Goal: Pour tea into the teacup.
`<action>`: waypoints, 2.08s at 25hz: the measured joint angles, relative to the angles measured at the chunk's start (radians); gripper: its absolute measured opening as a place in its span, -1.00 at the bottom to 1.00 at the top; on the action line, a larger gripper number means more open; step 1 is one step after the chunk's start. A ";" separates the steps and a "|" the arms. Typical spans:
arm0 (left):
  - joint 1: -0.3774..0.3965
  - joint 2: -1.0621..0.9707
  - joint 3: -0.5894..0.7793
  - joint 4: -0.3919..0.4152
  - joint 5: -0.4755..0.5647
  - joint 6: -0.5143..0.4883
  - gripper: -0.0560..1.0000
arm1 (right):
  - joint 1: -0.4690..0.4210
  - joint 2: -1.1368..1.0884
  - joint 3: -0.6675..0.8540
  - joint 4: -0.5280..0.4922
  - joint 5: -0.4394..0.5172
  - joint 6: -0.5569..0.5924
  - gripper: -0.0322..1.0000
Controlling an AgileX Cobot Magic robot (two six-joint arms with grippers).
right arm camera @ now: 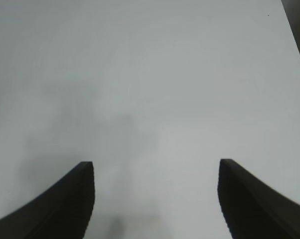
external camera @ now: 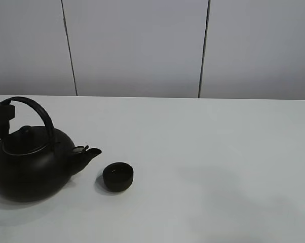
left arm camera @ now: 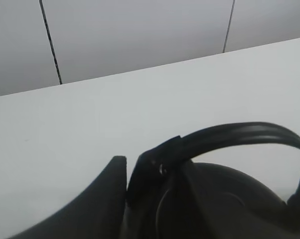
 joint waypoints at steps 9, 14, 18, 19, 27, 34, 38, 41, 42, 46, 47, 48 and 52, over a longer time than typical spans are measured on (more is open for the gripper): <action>0.000 -0.006 0.052 -0.020 -0.031 0.000 -0.43 | 0.000 0.000 0.000 0.000 0.000 0.000 0.00; 0.036 -0.007 0.106 -0.056 -0.030 -0.001 -0.43 | 0.000 0.000 0.000 0.000 0.000 0.000 0.00; 0.091 -0.008 0.118 -0.073 -0.030 -0.001 -0.43 | 0.000 0.000 0.000 0.000 0.000 0.000 0.00; 0.104 -0.008 0.118 -0.085 -0.030 -0.002 -0.43 | 0.000 0.000 0.000 0.000 0.000 0.000 0.00; 0.140 -0.029 -0.004 -0.042 0.013 -0.190 -0.43 | 0.000 0.000 0.000 0.000 0.001 0.000 0.00; 0.140 -0.252 -0.202 0.122 0.439 -0.544 -0.43 | 0.000 0.000 0.000 0.000 0.000 0.000 0.00; 0.140 -0.402 -0.325 0.214 0.608 -0.728 -0.43 | 0.000 0.000 0.000 0.000 0.000 0.000 0.00; 0.140 -0.490 -0.410 0.229 0.746 -0.794 -0.43 | 0.000 0.000 0.000 0.000 0.000 0.000 0.00; 0.140 -0.514 -0.436 0.230 0.787 -0.803 -0.43 | 0.000 0.000 0.000 0.000 0.000 0.000 0.00; 0.140 -0.583 -0.523 0.233 0.935 -0.811 -0.43 | 0.000 0.000 0.000 0.000 0.000 0.000 0.00; 0.140 -0.595 -0.546 0.233 0.968 -0.809 -0.43 | 0.000 0.000 0.000 0.000 0.000 0.000 0.00; 0.140 -0.609 -0.569 0.233 1.001 -0.805 -0.43 | 0.000 0.000 0.000 0.000 0.000 0.000 0.00; 0.140 -0.659 -0.665 0.227 1.157 -0.692 -0.43 | 0.000 0.000 0.000 0.000 0.000 0.000 0.00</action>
